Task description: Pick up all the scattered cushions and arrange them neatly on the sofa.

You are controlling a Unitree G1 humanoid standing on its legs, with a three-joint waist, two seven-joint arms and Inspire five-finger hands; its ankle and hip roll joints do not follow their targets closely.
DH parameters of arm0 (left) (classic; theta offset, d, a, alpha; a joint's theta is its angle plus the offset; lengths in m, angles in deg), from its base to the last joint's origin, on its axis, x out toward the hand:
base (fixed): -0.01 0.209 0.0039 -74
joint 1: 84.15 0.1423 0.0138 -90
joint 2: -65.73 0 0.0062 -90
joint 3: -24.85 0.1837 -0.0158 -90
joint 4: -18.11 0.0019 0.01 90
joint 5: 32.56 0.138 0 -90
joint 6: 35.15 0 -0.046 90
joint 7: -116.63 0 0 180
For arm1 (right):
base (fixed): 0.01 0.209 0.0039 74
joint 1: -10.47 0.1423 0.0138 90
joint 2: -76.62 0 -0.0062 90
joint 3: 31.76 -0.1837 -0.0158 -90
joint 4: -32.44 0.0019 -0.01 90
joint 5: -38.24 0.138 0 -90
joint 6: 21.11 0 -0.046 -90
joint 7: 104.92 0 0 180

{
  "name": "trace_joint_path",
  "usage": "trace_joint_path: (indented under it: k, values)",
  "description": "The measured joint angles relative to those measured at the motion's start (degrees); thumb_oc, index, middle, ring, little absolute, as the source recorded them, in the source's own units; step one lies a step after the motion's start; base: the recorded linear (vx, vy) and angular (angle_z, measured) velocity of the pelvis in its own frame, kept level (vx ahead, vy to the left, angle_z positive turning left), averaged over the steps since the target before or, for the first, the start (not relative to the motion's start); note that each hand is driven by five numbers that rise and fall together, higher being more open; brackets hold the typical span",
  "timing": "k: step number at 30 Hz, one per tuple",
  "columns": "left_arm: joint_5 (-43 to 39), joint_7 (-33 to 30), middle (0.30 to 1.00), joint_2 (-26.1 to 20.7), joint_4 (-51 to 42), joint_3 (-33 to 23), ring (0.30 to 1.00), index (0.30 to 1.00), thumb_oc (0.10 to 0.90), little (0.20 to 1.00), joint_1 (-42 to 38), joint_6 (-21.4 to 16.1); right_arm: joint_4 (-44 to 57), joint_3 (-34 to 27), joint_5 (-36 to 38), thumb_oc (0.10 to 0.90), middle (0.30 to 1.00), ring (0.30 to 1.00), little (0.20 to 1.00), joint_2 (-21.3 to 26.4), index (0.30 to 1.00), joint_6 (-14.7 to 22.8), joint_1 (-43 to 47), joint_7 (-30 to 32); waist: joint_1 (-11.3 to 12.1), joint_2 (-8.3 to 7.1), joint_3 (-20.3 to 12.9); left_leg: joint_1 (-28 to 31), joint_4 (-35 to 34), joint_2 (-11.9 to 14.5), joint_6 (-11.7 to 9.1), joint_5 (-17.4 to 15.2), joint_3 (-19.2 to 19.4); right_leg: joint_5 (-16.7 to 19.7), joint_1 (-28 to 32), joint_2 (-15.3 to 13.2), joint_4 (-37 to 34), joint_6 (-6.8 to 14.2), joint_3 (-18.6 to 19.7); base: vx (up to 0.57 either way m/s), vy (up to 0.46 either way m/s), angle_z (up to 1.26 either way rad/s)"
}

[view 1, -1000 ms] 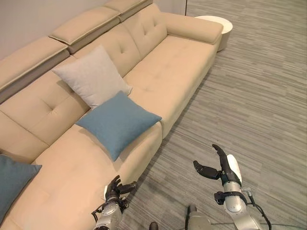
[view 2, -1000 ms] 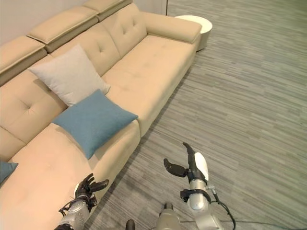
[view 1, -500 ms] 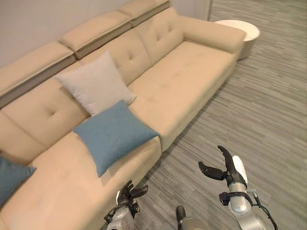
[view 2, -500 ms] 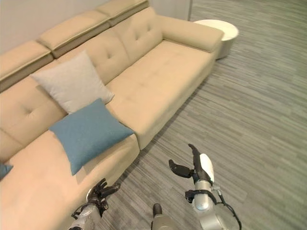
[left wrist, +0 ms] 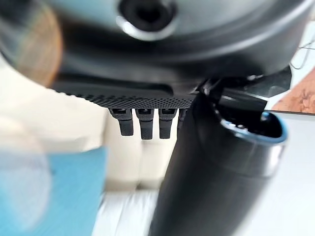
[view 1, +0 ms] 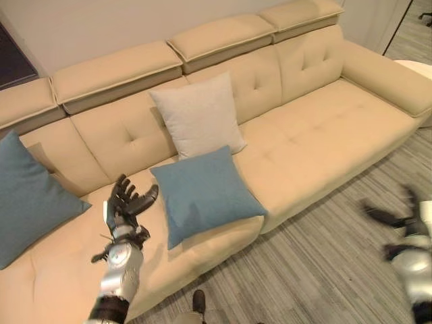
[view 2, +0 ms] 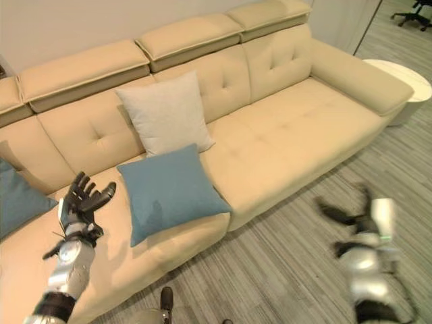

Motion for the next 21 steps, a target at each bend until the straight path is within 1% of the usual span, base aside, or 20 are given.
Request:
trace_joint_path:
  k: [1,2,3,4,5,7,8,9,10,11,12,13,14,15,16,17,18,19,20,21]
  values:
    - [-0.9,0.4,0.900,-1.5,4.2,0.9,0.900,0.900,0.800,0.900,-3.6,0.3,4.2,7.2,1.9,0.800,0.900,0.900,0.900,-1.5,0.900,-1.7,3.2,0.8,0.3,-1.14,0.1,0.0,-0.4,-0.1,0.2,-0.2,0.0,0.5,-0.6,-0.3,-0.4,0.9,0.1,-0.06,0.215,0.00]
    - [-1.6,1.0,0.900,0.0,8.9,1.6,0.900,0.900,0.800,0.900,-7.4,0.9,11.5,12.7,1.6,0.800,0.900,0.900,0.900,-3.7,0.900,-1.4,4.3,-0.8,0.5,-1.48,0.2,-1.3,-0.5,-0.1,0.3,-0.2,-0.4,0.6,-1.7,-0.5,-0.6,1.0,0.2,-0.12,0.190,0.11]
    - [-1.8,1.1,0.900,0.9,11.1,2.9,0.900,0.900,0.800,0.900,-8.8,1.4,15.1,15.2,1.1,0.800,0.900,0.900,0.900,-4.9,0.900,-1.1,5.1,-2.2,0.9,-1.36,0.3,-2.2,-0.5,0.0,0.6,0.1,-0.4,0.6,-2.5,-0.4,-0.5,1.0,0.3,-0.10,0.112,0.17]
    - [-1.8,1.5,0.900,1.5,11.3,4.9,0.900,0.900,0.800,0.900,-9.1,2.4,18.0,17.7,0.2,0.800,0.900,0.900,0.900,-7.2,0.900,-0.4,6.7,-3.7,1.4,-1.32,0.3,-3.3,-0.5,0.0,0.7,0.2,-0.4,0.6,-3.5,-0.4,-0.5,1.0,0.4,-0.08,0.088,0.07]
    - [-1.7,2.3,0.900,2.6,11.3,6.7,0.900,0.900,0.800,0.900,-8.4,2.7,19.8,18.9,0.1,0.800,0.900,0.900,0.900,-9.5,0.900,-0.4,8.3,-4.3,2.4,-1.11,0.5,-4.2,-0.5,0.0,0.9,0.3,-0.4,0.6,-4.5,-0.3,-0.3,1.0,0.5,-0.09,0.086,0.12]
    - [-1.8,2.7,0.900,4.9,11.3,8.8,0.900,0.900,0.800,0.900,-7.0,4.3,20.4,19.6,0.0,0.800,0.900,0.900,0.900,-12.0,0.900,-0.7,9.4,-4.7,3.9,-0.73,1.1,-4.7,-0.8,0.2,1.2,0.5,-0.9,0.3,-5.5,-0.2,0.9,1.4,1.1,-0.14,0.118,0.14]
    - [-1.8,2.6,0.900,5.5,12.1,10.2,0.900,0.900,0.800,0.900,-5.9,4.6,20.5,22.0,0.2,0.800,0.900,0.900,0.900,-13.2,0.900,-1.3,12.1,-4.7,4.0,0.24,2.7,-5.5,-0.8,1.1,2.1,1.1,-1.1,-0.5,-8.7,0.1,5.4,2.6,2.5,-0.14,0.106,0.06]
    - [-2.1,2.8,0.900,5.9,13.9,10.7,0.900,0.900,0.800,0.900,-5.9,5.0,19.8,24.0,0.6,0.800,0.900,0.900,0.900,-13.2,0.900,-1.6,14.4,-5.0,3.9,0.62,3.6,-6.6,-0.8,1.4,2.1,1.2,-1.2,-1.0,-9.9,0.3,5.1,3.3,3.3,-0.10,0.078,0.05]
    - [-2.7,2.7,0.900,6.0,14.9,10.8,0.900,0.900,0.800,0.900,-6.0,5.3,18.8,24.9,0.7,0.800,0.900,0.900,0.900,-13.2,0.900,-1.8,15.8,-5.2,3.8,-0.12,4.0,-7.6,-0.8,0.8,2.1,1.2,-1.3,0.0,-9.3,0.1,2.4,3.4,3.3,-0.04,0.024,0.06]
    - [-3.4,2.5,0.900,6.0,15.3,10.7,0.900,0.900,0.800,0.900,-6.0,5.4,18.3,25.0,0.8,0.800,0.900,0.900,0.900,-13.2,0.900,-2.4,17.0,-5.2,3.9,-0.99,4.5,-8.5,-0.8,0.2,2.0,1.2,-1.2,0.2,-9.0,-0.3,0.5,3.4,3.2,-0.07,0.052,0.08]
    - [-3.9,2.5,0.900,6.0,15.5,10.0,0.900,0.900,0.800,0.900,-6.0,6.1,16.6,25.1,1.1,0.800,0.900,0.900,0.900,-13.3,0.900,-2.8,18.9,-5.2,3.9,-1.30,6.3,-9.3,-0.8,0.1,1.9,1.4,-1.2,0.3,-9.1,-0.3,-0.5,3.3,3.3,-0.12,0.089,0.00]
    - [-4.1,2.3,0.900,6.0,15.6,9.7,0.900,0.900,0.800,0.900,-6.1,6.2,14.0,25.5,1.3,0.800,0.900,0.900,0.900,-13.9,0.900,-3.4,21.0,-5.2,3.8,-1.29,7.7,-9.4,-0.7,0.4,1.9,1.6,-1.2,0.3,-9.6,-0.1,0.3,3.3,3.3,-0.15,0.111,-0.09]
    - [-4.1,2.3,0.900,6.2,16.5,9.9,0.900,0.900,0.800,0.900,-7.1,6.2,9.5,26.1,1.8,0.800,0.900,0.900,0.900,-14.4,0.900,-4.5,23.7,-5.2,3.7,-0.90,9.2,-9.6,-0.7,1.2,2.2,2.0,-1.1,0.3,-11.1,0.6,2.6,3.3,3.3,-0.10,0.069,-0.10]
    - [-4.1,2.4,0.900,6.5,17.1,10.0,0.900,0.900,0.800,0.900,-7.8,6.2,8.2,26.3,1.9,0.800,0.900,0.900,0.900,-14.3,0.900,-4.9,24.3,-5.2,3.7,-0.48,9.7,-9.7,-0.8,1.7,2.3,2.1,-1.2,0.2,-11.9,0.9,3.9,3.3,3.3,-0.07,0.046,-0.11]
    - [-4.1,2.3,0.900,7.1,18.0,10.0,0.900,0.900,0.800,0.900,-9.4,6.2,5.8,26.3,2.0,0.800,0.900,0.900,0.900,-14.3,0.900,-5.3,25.1,-5.3,3.9,0.30,10.6,-10.0,-0.8,2.7,2.9,2.5,-1.3,-0.7,-14.9,1.4,8.8,4.5,3.6,-0.04,0.024,-0.03]
    - [-4.1,2.2,0.900,7.3,18.2,10.0,0.900,0.900,0.800,0.900,-10.2,6.2,4.5,26.5,2.1,0.800,0.900,0.900,0.900,-14.2,0.900,-5.6,25.4,-5.3,3.9,0.89,11.0,-10.2,-0.8,3.2,3.0,2.7,-1.5,-2.8,-16.1,1.5,9.2,4.9,3.4,-0.06,0.039,-0.02]
    - [-4.2,2.2,0.900,7.4,18.2,10.0,0.900,0.900,0.800,0.900,-11.6,6.2,2.9,26.5,2.4,0.800,0.900,0.900,0.900,-14.1,0.900,-5.7,25.6,-5.3,4.0,0.35,11.1,-11.1,-0.8,2.3,2.7,2.8,-1.4,-0.4,-15.2,0.6,1.5,4.4,3.4,-0.04,0.025,0.15]
    - [-4.1,2.2,0.900,7.2,18.2,10.0,0.900,0.900,0.800,0.900,-13.0,6.0,1.6,26.5,2.4,0.800,0.900,0.900,0.900,-14.0,0.900,-5.4,26.0,-5.3,3.7,-0.38,11.7,-11.7,-0.8,1.0,2.0,3.0,-1.7,3.4,-15.4,-0.6,-1.1,2.9,3.3,-0.07,0.022,0.21]
    - [-4.1,2.1,0.900,7.2,18.1,10.0,0.900,0.900,0.800,0.900,-14.1,5.8,0.4,26.5,2.6,0.800,0.900,0.900,0.900,-13.9,0.900,-5.5,26.9,-5.3,3.5,0.52,12.2,-12.4,-0.9,1.5,1.6,3.3,-2.1,4.7,-15.5,-0.2,-1.9,2.3,3.1,-0.03,-0.001,0.10]
    - [-4.1,2.2,0.900,7.0,18.0,10.0,0.900,0.900,0.800,0.900,-14.7,5.6,0.0,26.7,3.1,0.800,0.900,0.900,0.900,-13.9,0.900,-5.8,26.9,-5.4,3.9,0.53,12.4,-12.8,-1.1,1.8,1.3,3.5,-1.9,4.9,-16.0,0.5,-2.4,2.1,3.2,-0.04,0.004,0.00]
